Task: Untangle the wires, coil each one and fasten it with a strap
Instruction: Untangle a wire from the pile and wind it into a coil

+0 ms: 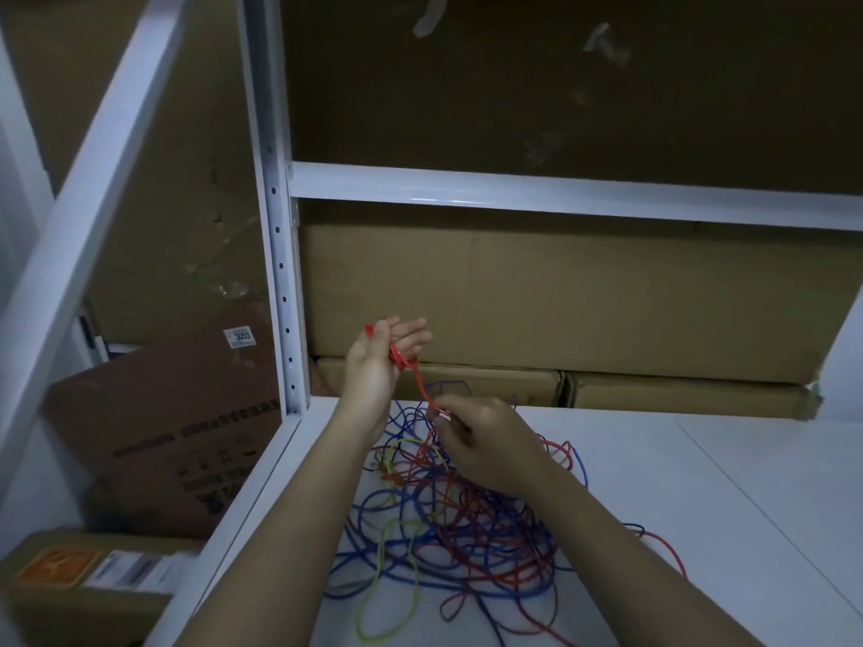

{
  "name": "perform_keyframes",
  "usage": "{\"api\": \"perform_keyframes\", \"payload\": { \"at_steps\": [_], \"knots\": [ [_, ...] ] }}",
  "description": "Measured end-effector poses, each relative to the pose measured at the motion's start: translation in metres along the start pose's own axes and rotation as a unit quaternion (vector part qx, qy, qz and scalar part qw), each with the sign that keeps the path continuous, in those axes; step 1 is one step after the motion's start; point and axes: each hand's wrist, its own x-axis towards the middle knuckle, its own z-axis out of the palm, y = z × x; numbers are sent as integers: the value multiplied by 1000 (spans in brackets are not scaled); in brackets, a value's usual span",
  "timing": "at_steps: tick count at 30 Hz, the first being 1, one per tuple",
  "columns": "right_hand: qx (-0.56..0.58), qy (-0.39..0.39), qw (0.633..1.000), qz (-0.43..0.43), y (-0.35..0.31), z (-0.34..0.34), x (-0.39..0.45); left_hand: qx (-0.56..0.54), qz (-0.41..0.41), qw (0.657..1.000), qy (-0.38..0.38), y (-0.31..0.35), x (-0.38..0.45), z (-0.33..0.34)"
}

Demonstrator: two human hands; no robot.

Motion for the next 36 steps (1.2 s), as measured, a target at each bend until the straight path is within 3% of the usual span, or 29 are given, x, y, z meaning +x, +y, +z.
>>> {"api": "perform_keyframes", "payload": {
  "at_steps": [3, 6, 8, 9, 10, 13, 15, 17, 20, 24, 29, 32, 36],
  "knots": [
    [100, 22, 994, 47, 2, -3, -2, 229, 70, 969, -57, -14, -2, -3],
    [210, 48, 968, 130, 5, -9, -2, 457, 93, 872, -149, -25, -4, -12],
    [227, 38, 960, 156, 9, -15, -2, 507, 91, 837, -184, -32, -5, -14],
    [212, 28, 964, 155, 12, -17, -3, 502, 94, 840, -182, -35, -6, -12],
    [197, 15, 969, 150, 14, -18, -4, 469, 88, 864, -160, -36, -7, -8],
    [187, -38, 968, 163, 21, -16, -13, 235, 20, 971, -25, -28, 0, 4],
    [216, -34, 955, 202, 27, -13, -20, 109, -18, 994, 3, -17, 7, 3],
    [218, -3, 943, 250, 38, -15, -20, 32, -42, 998, -26, -8, 9, 3],
    [209, -20, 935, 287, 46, -18, -12, 24, -53, 997, -56, -3, 6, 8],
    [372, 6, 883, 286, 35, -15, 11, 49, -52, 995, -62, -1, 4, 12],
    [229, 163, 931, 233, 29, -10, 37, -13, -72, 992, -103, 5, -2, 14],
    [118, 46, 967, 223, 27, 2, 39, -60, -59, 993, -80, 6, -1, 19],
    [65, -83, 984, 147, 22, 23, 23, -57, 0, 998, 31, -1, 9, 12]
  ]
}}
